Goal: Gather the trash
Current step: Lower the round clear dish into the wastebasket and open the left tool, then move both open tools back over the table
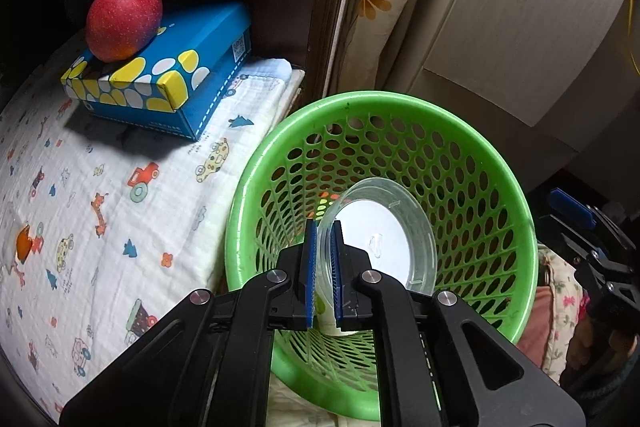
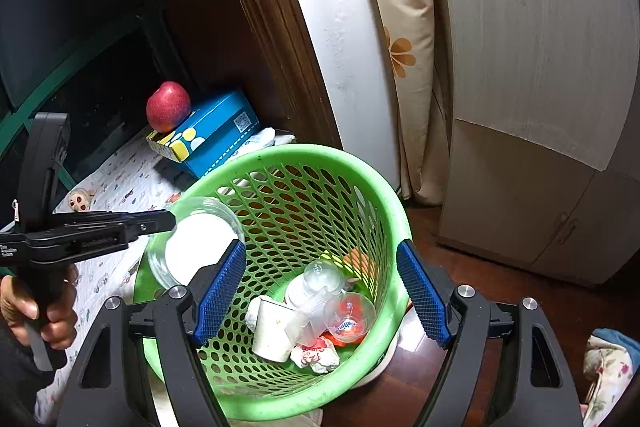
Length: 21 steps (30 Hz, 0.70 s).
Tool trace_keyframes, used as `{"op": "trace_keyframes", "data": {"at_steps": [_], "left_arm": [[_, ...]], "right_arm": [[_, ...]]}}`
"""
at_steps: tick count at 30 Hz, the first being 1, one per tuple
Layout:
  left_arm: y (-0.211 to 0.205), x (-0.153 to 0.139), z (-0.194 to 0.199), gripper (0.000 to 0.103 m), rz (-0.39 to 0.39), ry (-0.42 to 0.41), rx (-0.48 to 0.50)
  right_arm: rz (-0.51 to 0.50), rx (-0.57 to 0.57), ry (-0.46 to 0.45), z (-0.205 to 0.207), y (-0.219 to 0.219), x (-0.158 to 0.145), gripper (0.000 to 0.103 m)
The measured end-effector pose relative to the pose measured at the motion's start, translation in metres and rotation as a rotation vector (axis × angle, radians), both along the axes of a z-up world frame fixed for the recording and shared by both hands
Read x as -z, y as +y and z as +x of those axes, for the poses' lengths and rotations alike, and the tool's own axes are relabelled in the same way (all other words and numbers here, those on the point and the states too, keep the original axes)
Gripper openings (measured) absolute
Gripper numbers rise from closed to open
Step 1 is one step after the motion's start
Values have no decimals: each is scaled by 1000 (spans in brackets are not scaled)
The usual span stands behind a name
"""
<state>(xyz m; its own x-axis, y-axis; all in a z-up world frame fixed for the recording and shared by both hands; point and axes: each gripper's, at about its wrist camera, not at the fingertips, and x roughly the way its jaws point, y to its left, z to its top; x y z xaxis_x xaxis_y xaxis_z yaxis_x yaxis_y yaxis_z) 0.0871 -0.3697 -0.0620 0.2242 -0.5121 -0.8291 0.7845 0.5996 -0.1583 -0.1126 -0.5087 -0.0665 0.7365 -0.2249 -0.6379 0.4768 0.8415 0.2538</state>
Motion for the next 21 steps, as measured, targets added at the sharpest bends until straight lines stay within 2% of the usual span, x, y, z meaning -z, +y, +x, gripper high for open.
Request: {"op": "trace_keyframes", "data": {"at_steps": [3,6,8,9,21], "left_arm": [[-3,7,-1,10,-1,40,8],[0,9,-2,19,-22,56,8],[5,7,-1,30,-29,54,0],[8,6,-1,31,-35,61,1],[70,-25,12,32,-53,-23,-101]], "right_arm": [[11,3,-4,-2,-1,2,75],[14,3,-3,-3,-1,2,75],[16,0,-4,-2,0,2,75],[13,-2,-4,-2,1,1,75],[-5,-72,-44,20,28,-18,75]]}}
